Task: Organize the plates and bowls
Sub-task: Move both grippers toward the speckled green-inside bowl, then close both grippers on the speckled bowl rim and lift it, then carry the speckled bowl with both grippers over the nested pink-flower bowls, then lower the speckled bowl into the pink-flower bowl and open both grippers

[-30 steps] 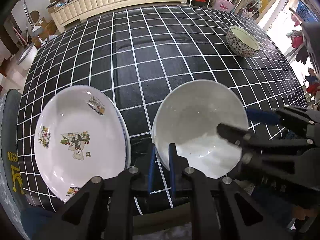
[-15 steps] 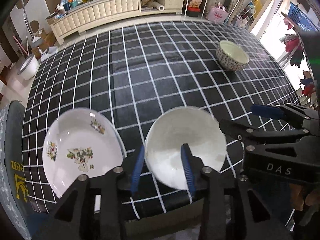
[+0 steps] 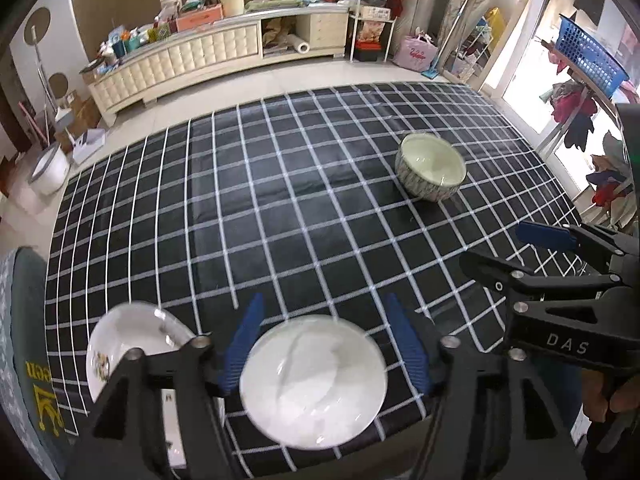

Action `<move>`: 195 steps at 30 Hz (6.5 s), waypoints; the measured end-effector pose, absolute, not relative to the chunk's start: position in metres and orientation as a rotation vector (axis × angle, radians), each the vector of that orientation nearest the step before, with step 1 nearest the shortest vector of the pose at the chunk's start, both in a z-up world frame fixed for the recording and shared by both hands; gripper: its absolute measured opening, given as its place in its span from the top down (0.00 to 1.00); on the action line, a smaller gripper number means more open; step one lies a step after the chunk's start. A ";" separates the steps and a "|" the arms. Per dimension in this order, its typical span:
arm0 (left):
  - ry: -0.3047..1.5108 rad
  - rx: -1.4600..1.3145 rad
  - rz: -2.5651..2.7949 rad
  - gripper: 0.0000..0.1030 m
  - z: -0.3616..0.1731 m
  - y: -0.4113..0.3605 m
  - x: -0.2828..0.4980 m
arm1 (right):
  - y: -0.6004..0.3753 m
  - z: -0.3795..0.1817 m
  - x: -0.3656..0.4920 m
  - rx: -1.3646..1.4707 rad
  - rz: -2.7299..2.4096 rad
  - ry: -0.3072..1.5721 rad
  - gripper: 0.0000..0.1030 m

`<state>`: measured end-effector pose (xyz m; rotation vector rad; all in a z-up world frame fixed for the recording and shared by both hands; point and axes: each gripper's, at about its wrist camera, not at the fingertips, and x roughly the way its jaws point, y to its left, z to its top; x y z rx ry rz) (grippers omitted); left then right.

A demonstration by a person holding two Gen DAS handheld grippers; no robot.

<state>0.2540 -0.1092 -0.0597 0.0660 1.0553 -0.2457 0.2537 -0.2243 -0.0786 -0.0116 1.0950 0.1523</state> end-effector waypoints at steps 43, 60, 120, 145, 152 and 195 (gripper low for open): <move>1.162 0.148 -0.313 0.32 -0.117 -0.235 0.437 | -0.321 -0.139 0.381 0.029 0.030 1.196 0.23; 1.262 0.134 -0.359 0.53 -0.161 -0.247 0.460 | -0.313 -0.171 0.392 0.088 0.092 1.253 0.72; 1.212 0.035 -0.300 0.90 -0.081 -0.145 0.310 | -0.211 -0.093 0.268 0.090 0.218 1.187 0.85; 1.234 0.015 -0.228 0.90 -0.094 -0.057 0.212 | -0.138 -0.137 0.222 0.116 0.345 1.393 0.85; 1.266 -0.010 -0.213 0.90 -0.111 -0.046 0.205 | -0.130 -0.140 0.222 0.096 0.356 1.406 0.85; 1.244 -0.019 -0.238 0.85 -0.128 -0.033 0.193 | -0.111 -0.129 0.212 -0.041 0.296 1.335 0.40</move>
